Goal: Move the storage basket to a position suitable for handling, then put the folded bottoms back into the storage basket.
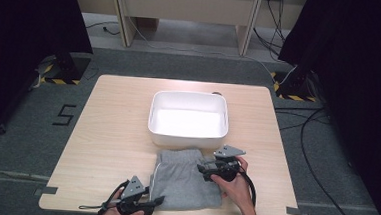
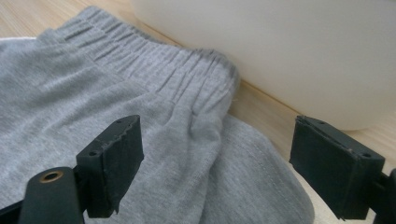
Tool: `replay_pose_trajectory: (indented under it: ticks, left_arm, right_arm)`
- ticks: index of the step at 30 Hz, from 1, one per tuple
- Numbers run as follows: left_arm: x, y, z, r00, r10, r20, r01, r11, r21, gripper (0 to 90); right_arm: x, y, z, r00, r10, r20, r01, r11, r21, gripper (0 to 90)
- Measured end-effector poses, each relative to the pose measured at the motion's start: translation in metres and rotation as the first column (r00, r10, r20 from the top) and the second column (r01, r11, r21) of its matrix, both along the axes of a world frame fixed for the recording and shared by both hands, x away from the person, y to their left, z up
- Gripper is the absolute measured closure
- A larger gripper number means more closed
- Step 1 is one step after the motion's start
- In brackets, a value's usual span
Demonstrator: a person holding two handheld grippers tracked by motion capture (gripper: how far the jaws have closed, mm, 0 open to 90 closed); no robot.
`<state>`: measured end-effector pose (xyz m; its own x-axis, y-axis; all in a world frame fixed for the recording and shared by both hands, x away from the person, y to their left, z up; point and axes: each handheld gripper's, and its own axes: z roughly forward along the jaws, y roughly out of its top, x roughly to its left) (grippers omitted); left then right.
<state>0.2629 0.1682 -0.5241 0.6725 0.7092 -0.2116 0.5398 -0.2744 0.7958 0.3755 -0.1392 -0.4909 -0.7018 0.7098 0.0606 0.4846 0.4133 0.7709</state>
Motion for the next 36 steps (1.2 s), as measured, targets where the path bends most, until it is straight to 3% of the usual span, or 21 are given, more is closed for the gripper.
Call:
replay_pose_trajectory:
  ticks: [11, 17, 23, 28, 36]
  left_arm:
    - [0.002, 0.003, 0.001, 0.9996, -0.017, -0.024, 0.017, 0.9998, -0.011, 52.2]
    - [0.01, 0.013, 0.003, 0.9936, -0.079, -0.081, 0.076, 0.9966, -0.03, 58.4]
    - [0.012, 0.017, 0.004, 0.9914, -0.103, -0.08, 0.101, 0.9946, -0.024, 59.0]
    - [0.018, 0.026, 0.004, 0.9869, -0.131, -0.095, 0.128, 0.9912, -0.033, 59.4]
    - [0.017, 0.025, 0.004, 0.9905, -0.115, -0.076, 0.114, 0.9934, -0.014, 53.5]
  right_arm:
    - [0.003, -0.001, -0.004, 0.9997, 0.007, -0.021, -0.007, 1.0, -0.014, 18.0]
    - [0.006, -0.001, -0.008, 0.999, 0.014, -0.042, -0.014, 1.0, -0.017, 17.1]
    - [0.007, 0.003, -0.01, 0.9979, 0.036, -0.054, -0.038, 0.999, -0.03, 16.3]
    - [0.008, 0.008, -0.011, 0.9945, 0.072, -0.076, -0.072, 0.997, -0.004, 15.9]
    - [0.015, 0.023, -0.017, 0.9867, 0.107, -0.122, -0.112, 0.993, -0.035, 15.9]
